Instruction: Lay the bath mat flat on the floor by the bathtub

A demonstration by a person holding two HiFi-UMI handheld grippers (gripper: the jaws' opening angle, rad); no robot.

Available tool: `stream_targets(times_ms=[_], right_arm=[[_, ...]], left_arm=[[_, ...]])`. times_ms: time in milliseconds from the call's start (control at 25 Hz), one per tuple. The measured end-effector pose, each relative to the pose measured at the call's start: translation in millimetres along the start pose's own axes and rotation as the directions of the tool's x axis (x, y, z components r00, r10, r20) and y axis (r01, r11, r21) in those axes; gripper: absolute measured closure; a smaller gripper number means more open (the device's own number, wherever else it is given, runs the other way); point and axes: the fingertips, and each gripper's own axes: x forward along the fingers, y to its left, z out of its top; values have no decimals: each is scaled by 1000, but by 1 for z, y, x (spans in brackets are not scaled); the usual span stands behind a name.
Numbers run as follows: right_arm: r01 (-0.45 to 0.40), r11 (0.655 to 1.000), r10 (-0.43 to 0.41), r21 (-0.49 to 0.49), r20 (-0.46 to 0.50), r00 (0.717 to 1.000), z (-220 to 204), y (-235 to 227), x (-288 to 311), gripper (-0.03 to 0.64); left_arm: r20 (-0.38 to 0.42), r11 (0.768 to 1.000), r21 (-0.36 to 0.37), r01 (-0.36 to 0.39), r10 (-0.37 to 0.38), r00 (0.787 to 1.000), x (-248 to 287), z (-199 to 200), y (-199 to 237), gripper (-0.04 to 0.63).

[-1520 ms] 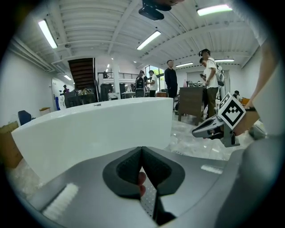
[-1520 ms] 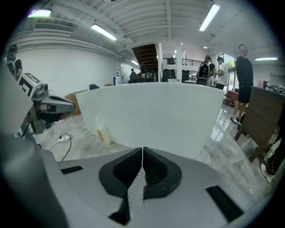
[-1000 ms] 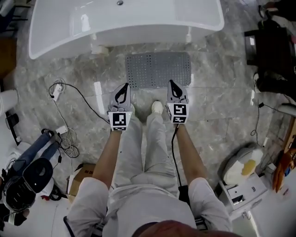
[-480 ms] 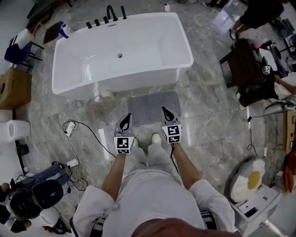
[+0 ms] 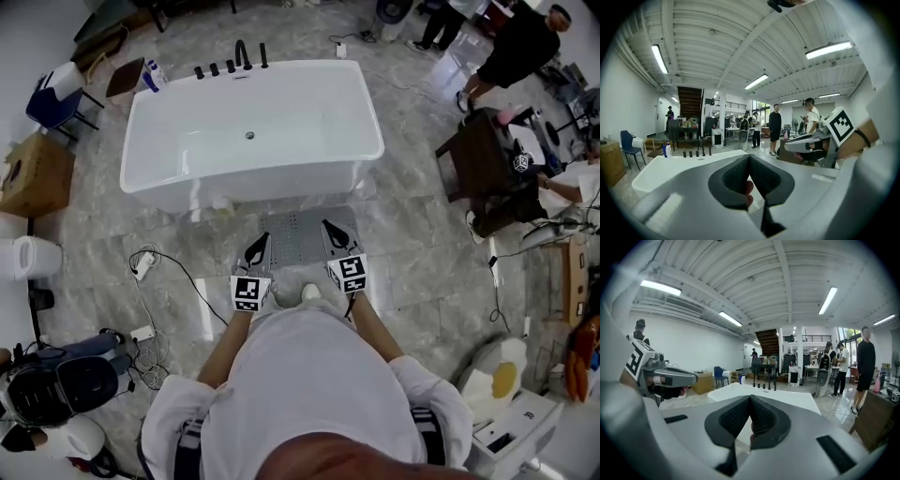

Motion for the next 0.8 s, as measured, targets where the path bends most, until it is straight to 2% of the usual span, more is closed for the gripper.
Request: stream_targets(times_ms=[120, 280, 440, 800], right_arm=[[-9, 1000, 9, 6, 45, 999, 27, 4, -11, 614], [-11, 999, 5, 53, 120, 993, 63, 19, -12, 615], [-32, 999, 33, -8, 185, 982, 95, 36, 2, 615], [-10, 999, 18, -36, 217, 976, 107, 31, 0, 615]], left_arm=[[-2, 1000, 7, 21, -21, 1000, -9, 12, -7, 597], [41, 998, 49, 30, -33, 999, -16, 38, 0, 595], [95, 998, 67, -4, -2, 995, -13, 63, 21, 597], [140, 998, 59, -15, 6, 990, -7, 88, 31, 597]])
